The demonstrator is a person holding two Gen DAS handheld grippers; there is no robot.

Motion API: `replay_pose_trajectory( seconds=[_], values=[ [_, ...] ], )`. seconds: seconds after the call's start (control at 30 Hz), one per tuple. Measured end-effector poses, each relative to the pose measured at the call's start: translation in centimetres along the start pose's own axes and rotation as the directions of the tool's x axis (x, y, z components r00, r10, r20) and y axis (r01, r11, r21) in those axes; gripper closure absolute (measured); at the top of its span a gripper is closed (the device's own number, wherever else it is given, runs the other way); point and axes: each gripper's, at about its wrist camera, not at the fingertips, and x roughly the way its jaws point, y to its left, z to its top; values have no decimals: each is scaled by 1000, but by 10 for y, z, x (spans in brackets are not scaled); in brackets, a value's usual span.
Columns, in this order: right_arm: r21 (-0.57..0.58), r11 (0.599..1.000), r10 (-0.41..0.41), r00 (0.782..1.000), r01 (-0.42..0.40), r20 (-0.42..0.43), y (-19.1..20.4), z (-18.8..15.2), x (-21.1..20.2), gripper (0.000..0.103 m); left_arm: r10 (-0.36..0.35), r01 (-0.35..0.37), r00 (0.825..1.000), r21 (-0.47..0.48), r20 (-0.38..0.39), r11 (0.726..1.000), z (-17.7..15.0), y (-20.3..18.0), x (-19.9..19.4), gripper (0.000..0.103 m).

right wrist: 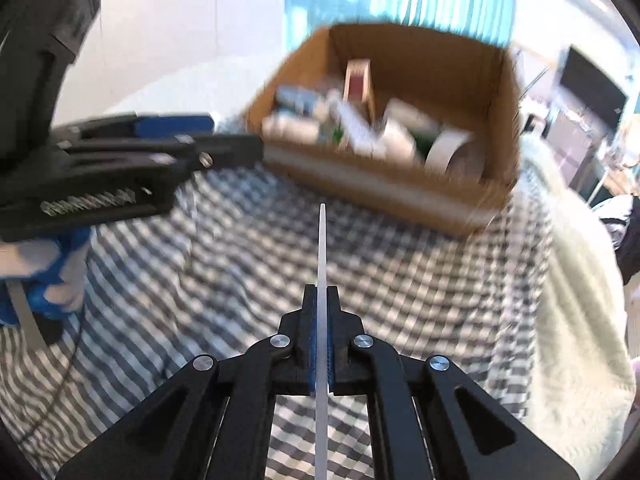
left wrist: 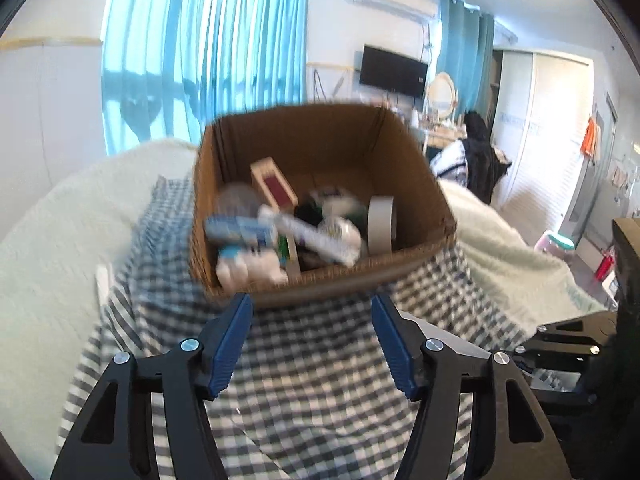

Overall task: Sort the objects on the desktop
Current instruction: 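Carry the white comb over the box and open the right gripper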

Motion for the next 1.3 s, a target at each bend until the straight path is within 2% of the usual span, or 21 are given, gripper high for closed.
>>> replay_pose_trajectory(
  seconds=[0.17, 0.3, 0.43, 0.53, 0.67, 0.8, 1.03, 1.3],
  values=[
    [44, 998, -41, 992, 36, 115, 4, 26, -28, 101, 20, -20, 996, -3, 88, 1000, 28, 4, -21, 40],
    [74, 996, -57, 983, 45, 172, 3, 48, -40, 101, 61, -63, 984, 8, 165, 998, 46, 11, -35, 42],
    [102, 994, -67, 973, 46, 219, -5, 69, -48, 101, 79, -79, 980, -6, 182, 997, 63, 16, -35, 44],
    [139, 990, -74, 961, 38, 267, -10, 84, -54, 101, 81, -87, 978, 25, 193, 996, 76, 17, -33, 44],
    [155, 987, -84, 952, 38, 296, -14, 95, -55, 101, 74, -80, 978, 28, 194, 996, 93, 18, -28, 44],
    [168, 984, -107, 942, 56, 317, -23, 111, -52, 101, 99, -113, 972, 52, 215, 992, 109, 15, -17, 44],
    [219, 973, -139, 934, 68, 328, -47, 141, -37, 101, 106, -109, 980, 7, 168, 994, 129, 22, 17, 44],
    [240, 968, -142, 948, 73, 284, -73, 158, 9, 101, 96, -90, 988, -51, 118, 995, 141, 42, 71, 45]
  ],
)
